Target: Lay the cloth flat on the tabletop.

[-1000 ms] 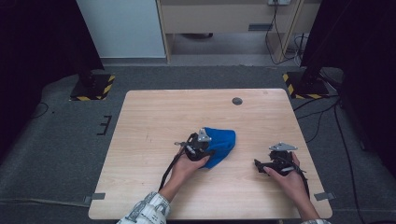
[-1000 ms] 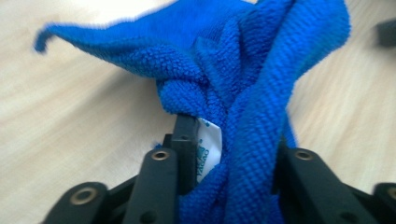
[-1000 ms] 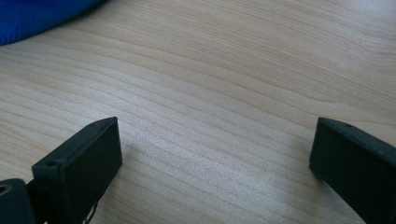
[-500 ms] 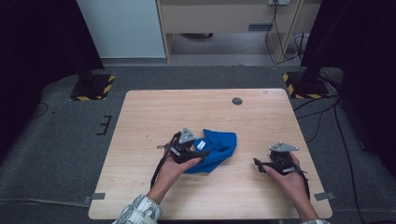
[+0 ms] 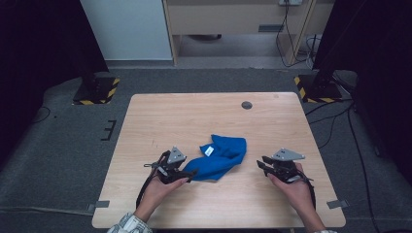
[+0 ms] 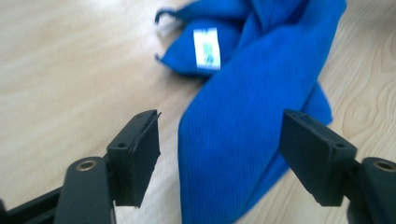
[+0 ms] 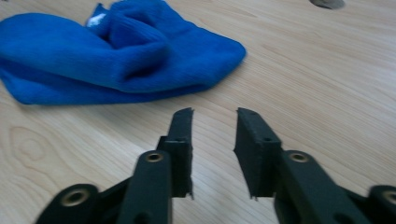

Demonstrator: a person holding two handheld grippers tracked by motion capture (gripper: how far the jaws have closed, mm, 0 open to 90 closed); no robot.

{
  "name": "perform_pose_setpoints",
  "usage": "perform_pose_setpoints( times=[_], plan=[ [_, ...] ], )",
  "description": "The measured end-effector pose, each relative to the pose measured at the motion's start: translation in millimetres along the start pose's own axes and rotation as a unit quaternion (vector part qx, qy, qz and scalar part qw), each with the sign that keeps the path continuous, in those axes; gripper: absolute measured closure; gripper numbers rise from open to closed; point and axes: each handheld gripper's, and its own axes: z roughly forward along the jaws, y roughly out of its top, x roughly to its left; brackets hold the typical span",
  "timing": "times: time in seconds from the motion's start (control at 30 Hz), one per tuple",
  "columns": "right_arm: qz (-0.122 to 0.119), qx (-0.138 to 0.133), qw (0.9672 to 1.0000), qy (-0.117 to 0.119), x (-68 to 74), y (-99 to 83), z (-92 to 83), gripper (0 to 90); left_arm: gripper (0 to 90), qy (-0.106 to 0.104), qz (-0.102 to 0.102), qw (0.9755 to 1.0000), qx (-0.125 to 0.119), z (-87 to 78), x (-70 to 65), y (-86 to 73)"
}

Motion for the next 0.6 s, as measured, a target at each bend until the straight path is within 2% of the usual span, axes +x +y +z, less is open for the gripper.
perform_pose_setpoints(
  times=[0.1,0.2,0.3,0.37,0.6],
  plan=[
    [-0.014,0.001,0.9998,0.014,10.0,3.0,1.6,76.6,29.1,-0.003,-0.002,1.0,-0.005,-1.0,-0.2,-0.1],
    [-0.022,-0.001,0.9994,0.027,18.2,5.4,2.8,79.6,28.7,0.005,0.008,0.9999,0.005,2.0,0.4,-2.4],
    [-0.025,0.0,0.9991,0.033,21.2,6.3,3.9,79.7,29.9,0.005,0.008,0.9999,0.014,4.8,3.4,-5.3],
    [-0.033,0.002,0.9986,0.04,25.4,6.1,5.3,79.6,34.5,0.0,0.008,0.9994,0.033,11.8,7.7,-8.7],
    [-0.031,-0.009,0.9985,0.043,29.2,9.6,5.2,72.8,57.6,-0.015,0.013,0.9983,0.056,23.6,2.8,-6.8]
  ],
)
